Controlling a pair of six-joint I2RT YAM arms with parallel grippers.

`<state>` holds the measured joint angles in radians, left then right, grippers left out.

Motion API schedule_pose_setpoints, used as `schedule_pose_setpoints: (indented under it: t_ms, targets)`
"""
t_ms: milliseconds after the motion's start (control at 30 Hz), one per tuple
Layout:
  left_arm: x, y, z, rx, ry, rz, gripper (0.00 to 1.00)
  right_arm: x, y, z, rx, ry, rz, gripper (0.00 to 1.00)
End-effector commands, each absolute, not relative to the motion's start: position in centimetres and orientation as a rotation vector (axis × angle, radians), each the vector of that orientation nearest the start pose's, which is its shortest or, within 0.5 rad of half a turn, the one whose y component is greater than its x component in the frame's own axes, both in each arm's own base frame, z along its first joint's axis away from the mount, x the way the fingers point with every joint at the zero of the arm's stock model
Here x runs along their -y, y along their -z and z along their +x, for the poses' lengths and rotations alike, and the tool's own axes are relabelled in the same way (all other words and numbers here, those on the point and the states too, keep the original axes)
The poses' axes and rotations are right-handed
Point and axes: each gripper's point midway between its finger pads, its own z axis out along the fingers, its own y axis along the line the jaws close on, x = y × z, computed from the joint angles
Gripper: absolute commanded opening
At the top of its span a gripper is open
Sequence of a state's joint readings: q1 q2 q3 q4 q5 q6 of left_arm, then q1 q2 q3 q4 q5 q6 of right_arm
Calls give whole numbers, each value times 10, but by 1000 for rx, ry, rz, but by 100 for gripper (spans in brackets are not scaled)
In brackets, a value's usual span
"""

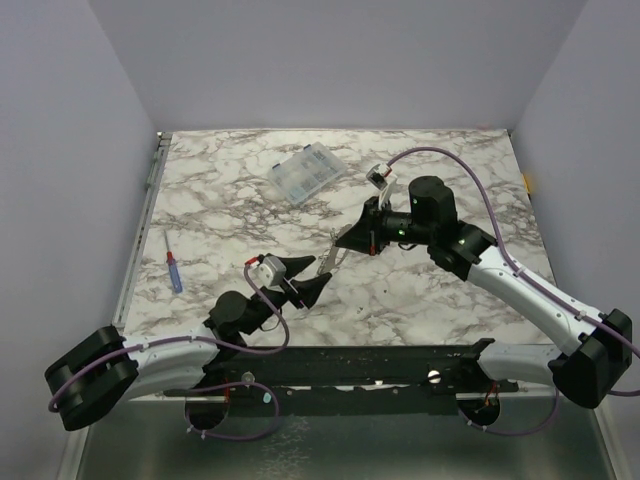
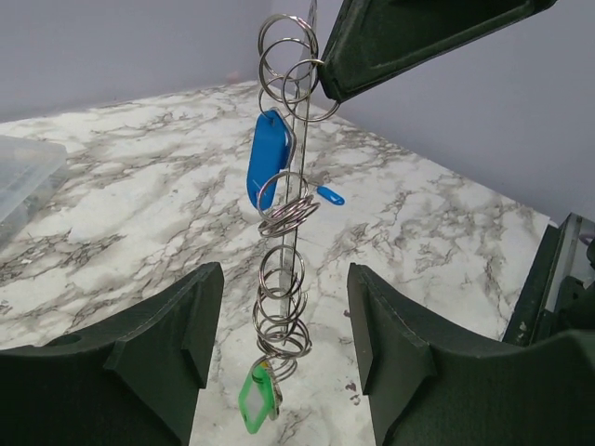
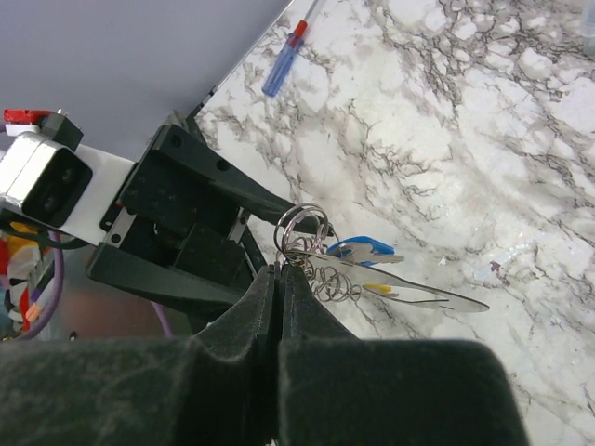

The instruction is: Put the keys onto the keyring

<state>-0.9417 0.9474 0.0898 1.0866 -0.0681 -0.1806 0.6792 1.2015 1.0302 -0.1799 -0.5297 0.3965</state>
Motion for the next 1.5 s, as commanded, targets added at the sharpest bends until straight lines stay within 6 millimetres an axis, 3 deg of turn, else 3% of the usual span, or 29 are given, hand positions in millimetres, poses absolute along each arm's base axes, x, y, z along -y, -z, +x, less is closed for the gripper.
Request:
schedule_pose_setpoints:
  t_ms: [0, 200, 233, 333, 367, 533, 833, 1033, 1233, 1467]
  targets:
    - [264, -228, 200, -1208, 888, 436, 60, -314, -291, 214, -1888, -1278, -681, 1]
    - [267, -228, 207, -1200, 872, 412, 50, -314, -294, 210, -1881, -1299, -683, 1]
    - [268, -229, 207, -1196, 875, 415, 42, -315, -294, 210, -1882, -1304, -684, 1]
    - [272, -230, 207, -1193, 886, 424, 4, -315, -292, 209, -1881, -1309, -684, 1]
    - [272, -232, 206, -1189, 893, 420, 0, -314, -292, 209, -1881, -1306, -684, 1]
    - [271, -239, 200, -1197, 938, 408, 0, -313, -284, 209, -1849, -1278, -729, 1]
    - [284, -223, 199, -1463, 1037, 359, 0, -306, -254, 205, -1745, -1133, -986, 1]
    - [300, -194, 188, -1834, 1053, 388, 0, -291, -247, 214, -1657, -916, -1027, 30]
    - [269, -173, 184, -2139, 812, 368, 0, -276, -238, 215, -1534, -755, -1074, 49]
    - [268, -181, 154, -2150, 864, 636, 0, -276, -237, 203, -1345, -717, -1163, 58]
